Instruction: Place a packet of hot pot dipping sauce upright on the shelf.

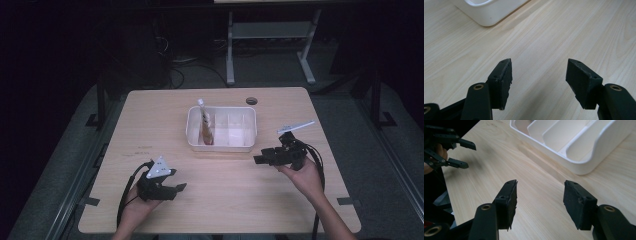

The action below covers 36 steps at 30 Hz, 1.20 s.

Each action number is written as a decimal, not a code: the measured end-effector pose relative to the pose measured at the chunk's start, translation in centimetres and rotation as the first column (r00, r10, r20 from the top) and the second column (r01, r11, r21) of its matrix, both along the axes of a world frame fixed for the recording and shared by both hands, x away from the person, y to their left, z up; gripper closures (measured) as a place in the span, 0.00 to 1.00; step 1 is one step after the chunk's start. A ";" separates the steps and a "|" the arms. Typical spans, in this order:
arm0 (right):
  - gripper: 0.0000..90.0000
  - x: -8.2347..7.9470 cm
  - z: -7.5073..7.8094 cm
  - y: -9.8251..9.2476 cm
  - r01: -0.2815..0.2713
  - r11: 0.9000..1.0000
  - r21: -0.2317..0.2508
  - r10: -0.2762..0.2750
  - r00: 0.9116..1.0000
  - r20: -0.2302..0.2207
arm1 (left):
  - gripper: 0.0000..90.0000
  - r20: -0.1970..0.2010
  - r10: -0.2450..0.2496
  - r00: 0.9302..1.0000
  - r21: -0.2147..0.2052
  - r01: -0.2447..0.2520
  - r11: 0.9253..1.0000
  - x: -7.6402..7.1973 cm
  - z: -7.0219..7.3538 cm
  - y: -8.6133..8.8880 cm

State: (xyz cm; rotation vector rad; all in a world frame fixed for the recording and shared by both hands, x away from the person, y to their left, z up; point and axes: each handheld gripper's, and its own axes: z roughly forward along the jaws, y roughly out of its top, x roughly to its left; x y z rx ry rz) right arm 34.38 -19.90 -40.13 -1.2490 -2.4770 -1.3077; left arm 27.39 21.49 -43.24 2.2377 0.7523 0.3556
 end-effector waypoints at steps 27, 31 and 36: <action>0.47 -2.2 -3.0 -2.8 0.039 0.999 0.000 -0.039 0.998 -0.047 | 0.41 -0.003 -0.002 1.000 0.005 0.002 1.000 0.0 -0.1 -0.2; 0.47 -2.6 -3.4 -3.1 0.041 0.999 -0.001 -0.041 0.998 -0.053 | 0.41 -0.002 -0.001 1.000 0.005 0.001 1.000 0.0 -0.1 -0.2; 0.47 -3.2 -4.0 -3.5 0.048 0.999 0.000 -0.048 0.997 -0.058 | 0.41 -0.003 0.000 1.000 0.004 0.000 1.000 0.0 -0.1 -0.2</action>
